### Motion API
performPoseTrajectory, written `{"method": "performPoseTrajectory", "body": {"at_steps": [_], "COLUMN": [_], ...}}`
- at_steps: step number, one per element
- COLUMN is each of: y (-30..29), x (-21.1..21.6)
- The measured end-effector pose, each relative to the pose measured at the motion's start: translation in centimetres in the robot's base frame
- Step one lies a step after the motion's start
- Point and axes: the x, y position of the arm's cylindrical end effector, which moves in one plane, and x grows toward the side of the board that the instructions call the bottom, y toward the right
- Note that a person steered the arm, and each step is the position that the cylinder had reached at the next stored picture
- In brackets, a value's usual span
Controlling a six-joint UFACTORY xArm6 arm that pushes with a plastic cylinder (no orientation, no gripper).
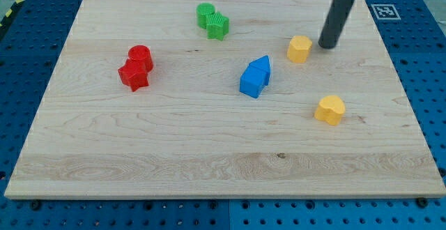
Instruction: Move the yellow hexagon to the yellow heart
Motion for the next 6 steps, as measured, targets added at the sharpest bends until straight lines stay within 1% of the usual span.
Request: {"method": "performPoseTrajectory", "body": {"at_steps": [1, 2, 3, 4, 5, 6], "y": [-3.8, -6.9, -7.8, -7.8, -7.0, -7.0], "x": [-3.2, -2.5, 0.4, 2.1, 2.7, 1.0]}}
